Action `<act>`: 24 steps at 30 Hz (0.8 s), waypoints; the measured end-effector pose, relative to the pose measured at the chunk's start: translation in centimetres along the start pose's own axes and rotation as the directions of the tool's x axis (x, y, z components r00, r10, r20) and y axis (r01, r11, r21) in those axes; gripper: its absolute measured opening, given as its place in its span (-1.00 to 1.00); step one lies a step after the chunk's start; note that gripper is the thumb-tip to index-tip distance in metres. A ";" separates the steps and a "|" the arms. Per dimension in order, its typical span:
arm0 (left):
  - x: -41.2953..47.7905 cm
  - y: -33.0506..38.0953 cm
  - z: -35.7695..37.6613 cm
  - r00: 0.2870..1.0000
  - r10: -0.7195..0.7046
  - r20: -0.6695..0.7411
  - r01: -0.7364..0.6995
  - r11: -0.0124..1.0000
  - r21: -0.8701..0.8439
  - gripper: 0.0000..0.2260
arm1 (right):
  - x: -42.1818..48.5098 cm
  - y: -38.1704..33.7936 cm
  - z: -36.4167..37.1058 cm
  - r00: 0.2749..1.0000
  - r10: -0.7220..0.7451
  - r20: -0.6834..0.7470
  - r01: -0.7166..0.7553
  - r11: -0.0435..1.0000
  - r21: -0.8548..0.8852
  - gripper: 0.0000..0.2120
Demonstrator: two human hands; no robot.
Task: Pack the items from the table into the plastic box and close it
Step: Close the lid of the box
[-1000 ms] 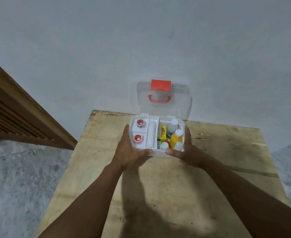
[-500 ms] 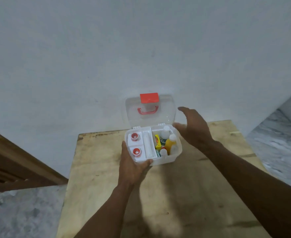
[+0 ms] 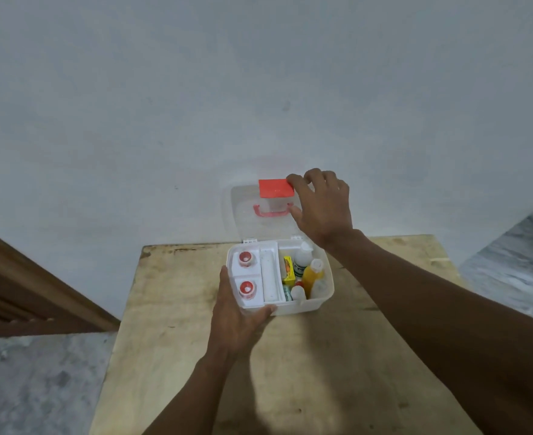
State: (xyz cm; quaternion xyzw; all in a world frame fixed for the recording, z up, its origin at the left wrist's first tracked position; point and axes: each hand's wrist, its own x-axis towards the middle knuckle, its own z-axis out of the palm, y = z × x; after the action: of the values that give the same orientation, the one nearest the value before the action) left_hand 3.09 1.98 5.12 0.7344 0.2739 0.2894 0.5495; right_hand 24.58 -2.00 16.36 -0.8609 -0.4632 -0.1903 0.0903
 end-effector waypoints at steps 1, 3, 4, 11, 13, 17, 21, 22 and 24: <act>0.1 -0.1 0.1 1.000 -0.001 0.004 0.001 1.000 0.004 -0.28 | 0.3 0.2 0.2 1.000 -0.012 -0.023 0.012 1.000 0.002 -0.57; 0.2 -0.3 0.1 1.000 -0.018 0.004 0.018 1.000 0.017 -0.28 | 0.8 0.2 0.4 0.997 -0.042 -0.065 0.045 0.998 0.045 -0.65; 0.3 -0.5 0.1 1.000 -0.024 0.008 0.024 1.000 0.020 -0.29 | 0.9 0.2 0.5 0.996 -0.049 -0.078 0.054 0.996 0.068 -0.69; -0.1 -0.5 0.1 0.995 -0.094 -0.019 0.095 0.995 0.035 -0.24 | 1.6 0.7 -0.6 0.998 -0.070 -0.004 0.067 0.948 0.310 -0.74; -0.3 -0.2 0.3 0.988 -0.150 -0.025 0.150 0.989 0.011 -0.22 | 0.9 0.6 -1.3 0.993 -0.113 -0.018 0.113 0.931 0.347 -0.74; -0.5 -0.2 0.3 0.984 -0.173 -0.041 0.175 0.984 0.047 -0.21 | -2.6 -0.2 -2.9 0.989 -0.149 0.016 0.130 0.907 0.400 -0.72; -0.4 -0.2 0.4 0.980 -0.188 -0.062 0.192 0.980 0.052 -0.21 | -6.6 -1.4 -3.7 0.981 -0.193 0.005 0.182 0.935 0.306 -0.87; -0.5 -0.1 0.5 0.979 -0.191 -0.068 0.195 0.980 0.050 -0.22 | -7.4 -1.6 -3.6 0.980 -0.198 0.030 0.182 0.943 0.279 -0.92; -0.4 -0.2 0.5 0.980 -0.181 -0.086 0.186 0.981 0.056 -0.23 | -9.2 -2.0 -3.3 0.981 -0.174 0.091 0.142 0.949 0.282 -0.91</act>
State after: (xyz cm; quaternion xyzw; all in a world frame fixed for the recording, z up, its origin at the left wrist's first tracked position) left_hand 3.11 1.41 4.71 0.7109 0.3716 0.2581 0.5385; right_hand 17.54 -8.99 15.57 -0.8097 -0.5568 -0.0813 0.1664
